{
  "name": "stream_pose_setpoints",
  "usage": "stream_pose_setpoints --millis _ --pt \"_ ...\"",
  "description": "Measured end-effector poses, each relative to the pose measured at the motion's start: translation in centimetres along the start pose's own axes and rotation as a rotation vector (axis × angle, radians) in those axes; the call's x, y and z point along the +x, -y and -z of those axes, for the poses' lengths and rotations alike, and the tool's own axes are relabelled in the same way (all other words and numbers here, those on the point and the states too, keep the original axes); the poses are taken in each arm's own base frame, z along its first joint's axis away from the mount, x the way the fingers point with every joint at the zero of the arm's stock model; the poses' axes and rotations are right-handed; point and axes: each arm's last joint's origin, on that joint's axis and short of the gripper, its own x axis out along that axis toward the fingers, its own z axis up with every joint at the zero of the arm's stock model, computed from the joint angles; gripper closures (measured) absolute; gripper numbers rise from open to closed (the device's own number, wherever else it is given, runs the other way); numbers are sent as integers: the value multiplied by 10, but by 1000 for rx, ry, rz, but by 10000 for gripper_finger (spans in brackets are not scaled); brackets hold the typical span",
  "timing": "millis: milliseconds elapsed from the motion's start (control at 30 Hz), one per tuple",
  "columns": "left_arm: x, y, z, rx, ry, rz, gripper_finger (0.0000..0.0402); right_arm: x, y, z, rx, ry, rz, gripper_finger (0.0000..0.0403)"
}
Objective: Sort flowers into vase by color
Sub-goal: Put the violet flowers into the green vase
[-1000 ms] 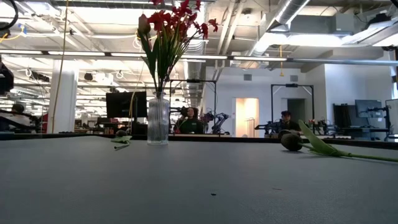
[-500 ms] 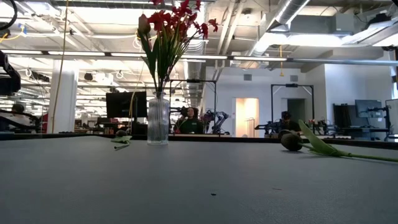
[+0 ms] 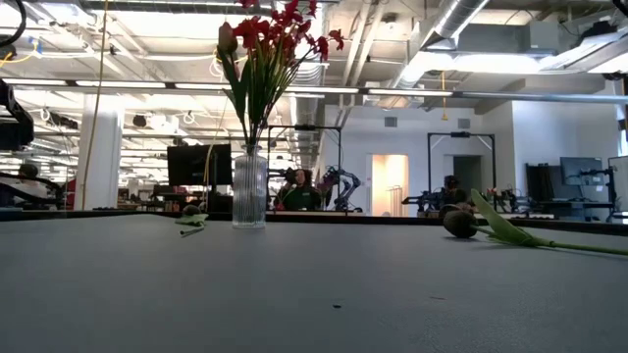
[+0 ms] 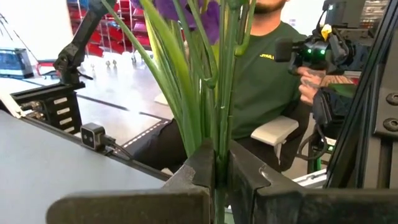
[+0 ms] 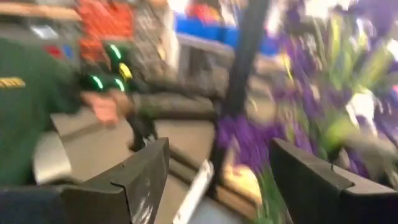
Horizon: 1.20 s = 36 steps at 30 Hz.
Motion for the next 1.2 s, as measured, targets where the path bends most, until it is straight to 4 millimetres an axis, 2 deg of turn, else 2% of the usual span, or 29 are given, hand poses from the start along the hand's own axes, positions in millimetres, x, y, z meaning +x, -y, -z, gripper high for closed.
stream_pose_setpoints --millis 67,233,433,600,667,800,867,1033,1200 --pt "0 0 0 2 1 -8 395 7 7 6 -12 83 -12 101" --pt "0 0 0 2 3 -16 395 16 32 25 -27 167 44 101" --pt "0 0 -1 -16 9 -18 395 6 58 19 -19 249 -8 101" --pt "0 -1 -1 -18 12 -29 386 9 57 25 -66 259 -54 101" --pt "0 -1 -1 -19 12 -35 384 14 56 30 -93 324 -47 101" --pt "0 -1 -1 -55 14 -37 383 30 54 64 -82 392 -46 101" --pt "0 -1 -1 -88 15 -37 383 31 57 73 -69 392 -43 101" --pt "0 -1 -1 -113 14 -37 381 27 67 59 -79 445 -21 101" --pt "0 -1 -1 -113 14 -37 367 28 67 64 -73 425 -24 101"
